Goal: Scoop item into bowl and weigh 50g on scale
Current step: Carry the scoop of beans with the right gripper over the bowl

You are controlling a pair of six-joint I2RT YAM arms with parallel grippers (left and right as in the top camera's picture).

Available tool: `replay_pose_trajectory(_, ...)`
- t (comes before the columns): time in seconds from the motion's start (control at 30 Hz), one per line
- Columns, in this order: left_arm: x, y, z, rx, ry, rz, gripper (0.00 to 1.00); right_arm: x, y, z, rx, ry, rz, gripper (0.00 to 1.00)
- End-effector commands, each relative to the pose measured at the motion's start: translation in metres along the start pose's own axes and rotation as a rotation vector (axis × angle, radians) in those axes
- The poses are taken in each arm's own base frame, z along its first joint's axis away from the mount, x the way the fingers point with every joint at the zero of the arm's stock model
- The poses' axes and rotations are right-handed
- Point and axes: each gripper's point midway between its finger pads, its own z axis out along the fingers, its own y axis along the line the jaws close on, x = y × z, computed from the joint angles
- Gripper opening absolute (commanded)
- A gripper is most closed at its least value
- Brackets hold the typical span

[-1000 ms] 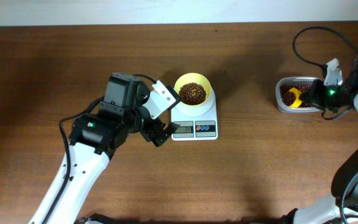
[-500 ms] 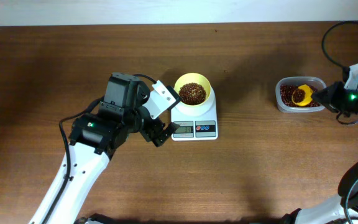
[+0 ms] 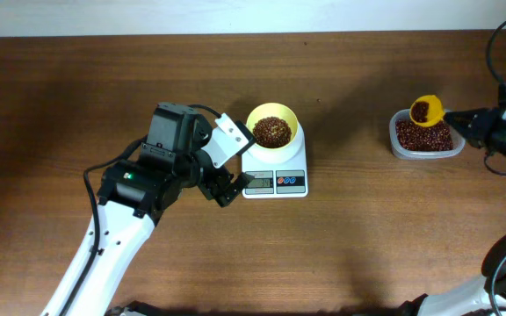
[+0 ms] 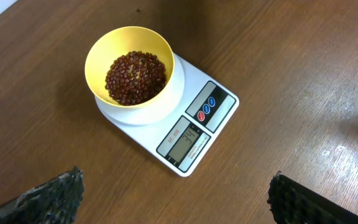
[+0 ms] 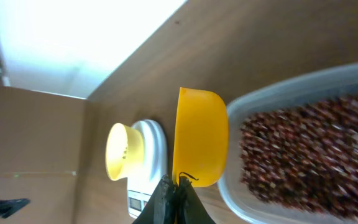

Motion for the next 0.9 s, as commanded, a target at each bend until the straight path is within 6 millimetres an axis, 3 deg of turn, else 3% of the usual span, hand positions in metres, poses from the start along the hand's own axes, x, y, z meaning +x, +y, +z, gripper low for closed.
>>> replay_pose_trajectory(0.0, 0.002, 0.001, 0.0, -0.004, 0.001, -0.017, 0.99, -0.001, 0.02, 0.0, -0.15, -0.015, -0.008, 0.04)
replay_pose_trajectory(0.13, 0.002, 0.001, 0.0, -0.004, 0.001, -0.017, 0.99, 0.006, 0.036, 0.017, -0.188, 0.028, -0.037, 0.04)
replay_pose_trajectory(0.43, 0.002, 0.001, 0.0, -0.004, 0.001, -0.017, 0.99, 0.034, 0.117, 0.105, -0.32, 0.183, -0.223, 0.04)
replay_pose_trajectory(0.5, 0.002, 0.001, 0.0, -0.004, 0.001, -0.017, 0.99, 0.045, 0.128, 0.123, -0.296, 0.217, -0.223, 0.04)
replay_pose_trajectory(0.67, 0.002, 0.001, 0.0, -0.004, 0.001, -0.017, 0.99, 0.067, 0.158, 0.149, -0.338, 0.273, -0.276, 0.04)
replay_pose_trajectory(0.87, 0.002, 0.001, 0.0, -0.004, 0.001, -0.017, 0.99, 0.082, 0.169, 0.166, -0.316, 0.298, -0.307, 0.04)
